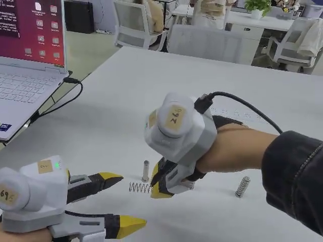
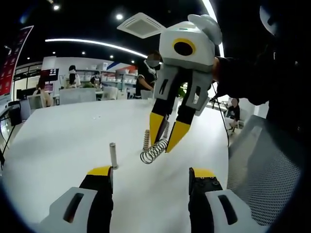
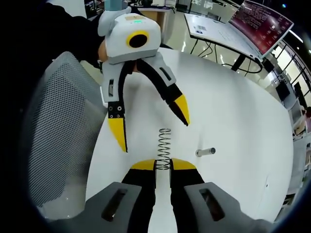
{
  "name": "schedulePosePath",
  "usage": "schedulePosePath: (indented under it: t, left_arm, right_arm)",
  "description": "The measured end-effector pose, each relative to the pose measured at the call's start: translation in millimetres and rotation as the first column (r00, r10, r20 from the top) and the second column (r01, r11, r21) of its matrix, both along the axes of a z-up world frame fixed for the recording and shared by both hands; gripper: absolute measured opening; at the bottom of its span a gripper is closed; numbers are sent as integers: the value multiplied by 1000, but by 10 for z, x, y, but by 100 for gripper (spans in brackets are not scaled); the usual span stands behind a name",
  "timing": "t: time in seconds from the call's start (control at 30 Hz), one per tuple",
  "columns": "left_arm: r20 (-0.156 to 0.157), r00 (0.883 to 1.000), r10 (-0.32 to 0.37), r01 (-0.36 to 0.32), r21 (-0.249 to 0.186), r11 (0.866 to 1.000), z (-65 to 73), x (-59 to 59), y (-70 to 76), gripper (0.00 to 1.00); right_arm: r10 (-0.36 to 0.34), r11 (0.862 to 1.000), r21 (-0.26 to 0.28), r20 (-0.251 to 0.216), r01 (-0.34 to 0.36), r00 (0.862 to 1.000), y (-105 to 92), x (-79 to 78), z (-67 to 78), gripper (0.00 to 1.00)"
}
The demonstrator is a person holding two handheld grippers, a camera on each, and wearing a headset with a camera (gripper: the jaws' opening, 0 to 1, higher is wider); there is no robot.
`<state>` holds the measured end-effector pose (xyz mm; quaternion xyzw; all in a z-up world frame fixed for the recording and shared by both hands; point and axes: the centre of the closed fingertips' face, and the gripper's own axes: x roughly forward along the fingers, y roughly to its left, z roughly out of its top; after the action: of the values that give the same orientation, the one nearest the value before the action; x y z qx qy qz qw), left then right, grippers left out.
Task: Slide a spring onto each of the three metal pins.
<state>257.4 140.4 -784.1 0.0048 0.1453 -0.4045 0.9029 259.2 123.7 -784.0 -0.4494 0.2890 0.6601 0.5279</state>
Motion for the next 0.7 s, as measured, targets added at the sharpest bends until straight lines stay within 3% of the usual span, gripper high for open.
schedulePosePath:
  t: [0.33, 0.7]
  left_arm:
    - [9, 999, -40, 40, -17, 999, 82, -49, -81, 33]
    - [16, 998, -59, 59, -32, 998, 121, -63, -107, 19]
  right_arm:
    - [51, 999, -12, 17, -51, 999, -30, -25, -14, 8]
    - [116, 993, -36, 33, -115, 993, -64, -55, -51, 8]
